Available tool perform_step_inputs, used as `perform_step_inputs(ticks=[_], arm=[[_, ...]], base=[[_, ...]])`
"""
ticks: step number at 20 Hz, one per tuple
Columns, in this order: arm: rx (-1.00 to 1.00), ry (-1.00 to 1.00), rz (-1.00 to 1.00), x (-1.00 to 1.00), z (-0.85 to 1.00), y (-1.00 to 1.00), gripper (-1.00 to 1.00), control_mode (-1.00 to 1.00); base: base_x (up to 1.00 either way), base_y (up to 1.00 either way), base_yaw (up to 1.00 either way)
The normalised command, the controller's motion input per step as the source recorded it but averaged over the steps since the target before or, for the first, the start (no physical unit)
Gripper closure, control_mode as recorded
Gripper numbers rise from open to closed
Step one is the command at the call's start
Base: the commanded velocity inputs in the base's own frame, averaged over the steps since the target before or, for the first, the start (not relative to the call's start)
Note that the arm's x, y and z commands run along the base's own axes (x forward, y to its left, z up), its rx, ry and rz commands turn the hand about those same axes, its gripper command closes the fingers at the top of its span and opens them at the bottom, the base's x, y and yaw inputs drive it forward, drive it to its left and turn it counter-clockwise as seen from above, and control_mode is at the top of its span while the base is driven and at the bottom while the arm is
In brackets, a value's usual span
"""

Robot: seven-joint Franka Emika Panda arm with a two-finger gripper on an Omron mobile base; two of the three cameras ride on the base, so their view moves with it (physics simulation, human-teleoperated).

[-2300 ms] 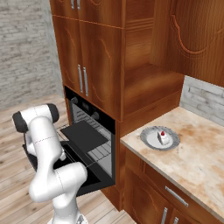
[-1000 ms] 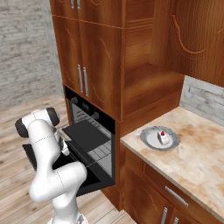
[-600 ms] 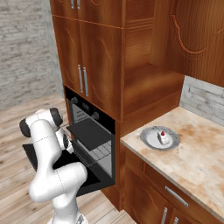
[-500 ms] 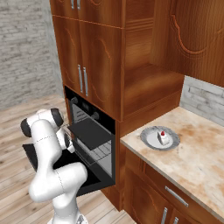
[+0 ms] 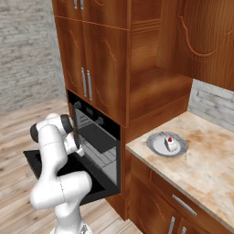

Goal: Take the baked cake out of the oven and place it on the plate for cooling. Then close the oven door.

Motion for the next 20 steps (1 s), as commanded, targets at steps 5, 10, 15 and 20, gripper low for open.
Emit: perform_step_inputs(ticks=[5,10,15,20], arm=[[-0.01,0.0,0.0,0.4,-0.15,-0.12,-1.0,-1.0],[0.0,0.0,0.0,0.4,-0.2,-0.03,-1.0,-1.0],[0.0,0.01,0.0,0.44,-0.26,0.0,-1.0,-1.0],[0.0,0.01,0.0,0.31,-0.34,0.04,-1.0,-1.0]], base=[[0.0,0.0,0.0],[0.0,0.0,0.0],[0.0,0.0,0.0],[0.0,0.0,0.0]])
